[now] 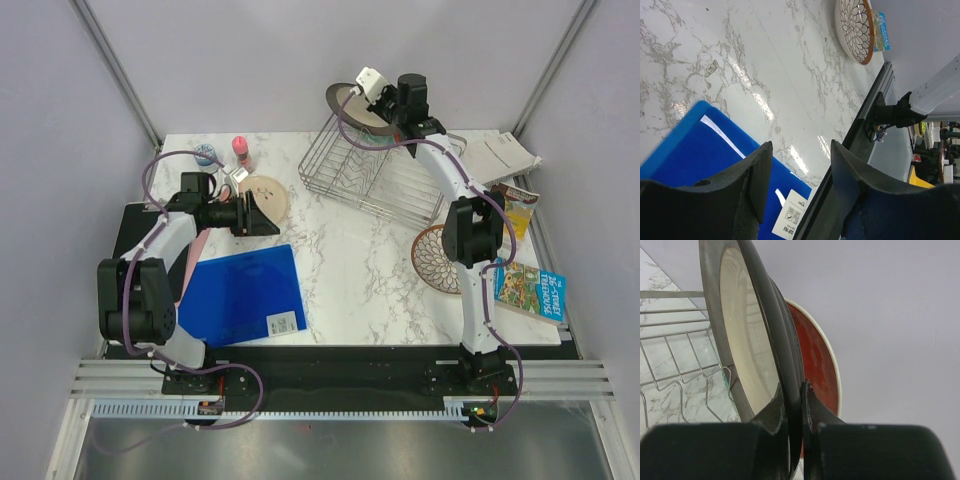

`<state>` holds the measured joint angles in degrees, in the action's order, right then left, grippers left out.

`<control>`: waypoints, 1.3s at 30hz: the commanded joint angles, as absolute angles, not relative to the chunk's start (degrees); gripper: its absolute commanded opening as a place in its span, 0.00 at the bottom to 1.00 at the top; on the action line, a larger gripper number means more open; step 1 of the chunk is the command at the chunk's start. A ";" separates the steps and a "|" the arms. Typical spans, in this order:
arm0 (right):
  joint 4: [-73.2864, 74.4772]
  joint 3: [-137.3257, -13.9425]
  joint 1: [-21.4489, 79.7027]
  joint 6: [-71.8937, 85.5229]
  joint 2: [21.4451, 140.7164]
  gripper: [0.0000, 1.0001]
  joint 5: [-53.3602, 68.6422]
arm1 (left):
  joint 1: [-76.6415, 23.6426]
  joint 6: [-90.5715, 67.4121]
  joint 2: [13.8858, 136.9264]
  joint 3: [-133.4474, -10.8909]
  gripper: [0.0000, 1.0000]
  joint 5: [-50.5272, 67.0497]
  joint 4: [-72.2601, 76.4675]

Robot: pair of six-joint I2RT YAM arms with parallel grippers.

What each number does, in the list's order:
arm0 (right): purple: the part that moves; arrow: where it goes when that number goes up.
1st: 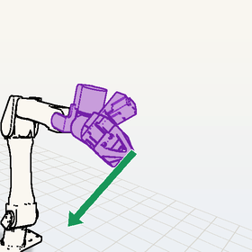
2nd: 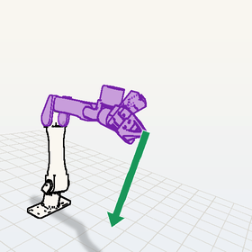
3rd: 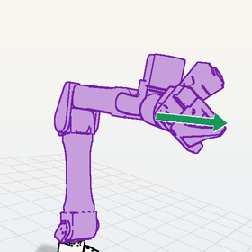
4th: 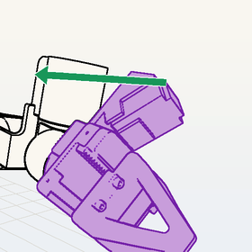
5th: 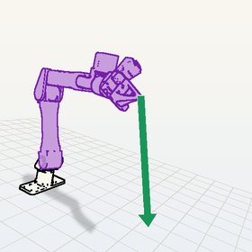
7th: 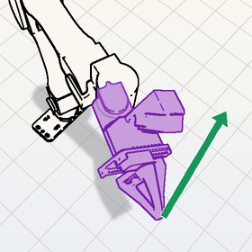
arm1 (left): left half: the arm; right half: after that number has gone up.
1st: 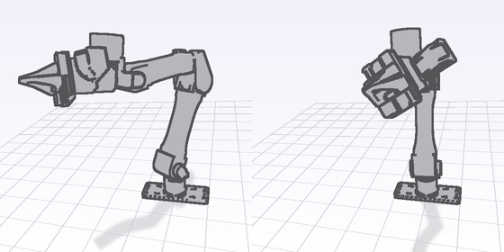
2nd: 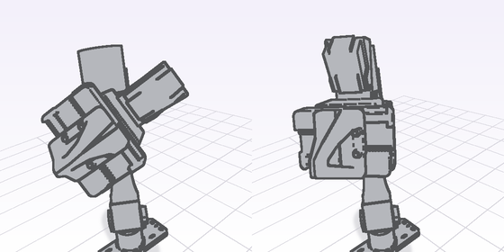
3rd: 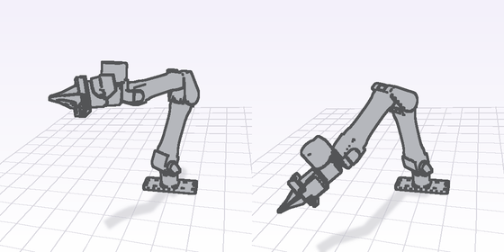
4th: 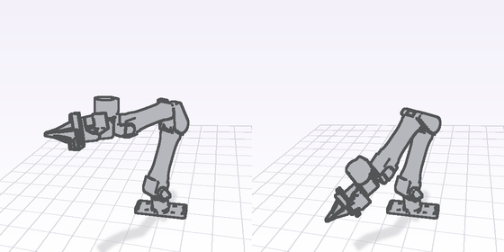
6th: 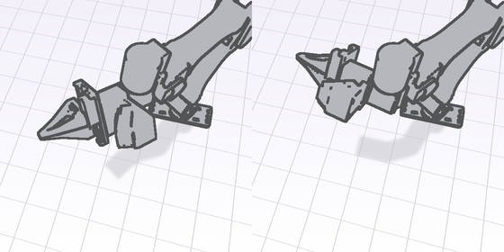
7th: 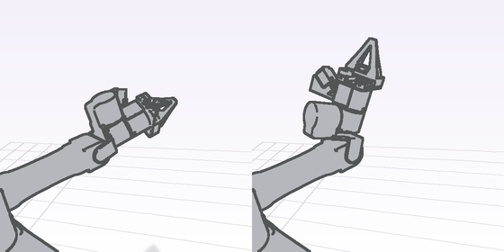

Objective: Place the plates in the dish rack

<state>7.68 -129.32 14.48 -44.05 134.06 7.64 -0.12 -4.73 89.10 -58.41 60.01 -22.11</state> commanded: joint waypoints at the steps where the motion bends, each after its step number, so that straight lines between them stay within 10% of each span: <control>1: -4.56 -132.54 13.45 -47.02 131.49 0.00 6.50 | -0.09 -5.98 90.17 -59.59 0.57 60.29 -20.13; 32: 2.82 -129.46 13.45 -52.03 135.52 0.00 2.30 | 1.57 -11.59 95.97 -68.37 0.63 48.35 -19.25; 35: 0.62 -129.38 13.53 -52.12 137.19 0.11 -1.21 | 2.90 -13.97 98.52 -72.68 0.67 44.66 -19.42; 39: -6.58 -128.76 13.45 -50.80 138.69 0.55 -6.31 | 3.78 -13.80 100.02 -74.88 0.68 42.63 -19.95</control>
<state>6.98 -127.87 14.26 -50.50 137.60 1.85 2.85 -11.27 98.89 -71.96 46.57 -20.47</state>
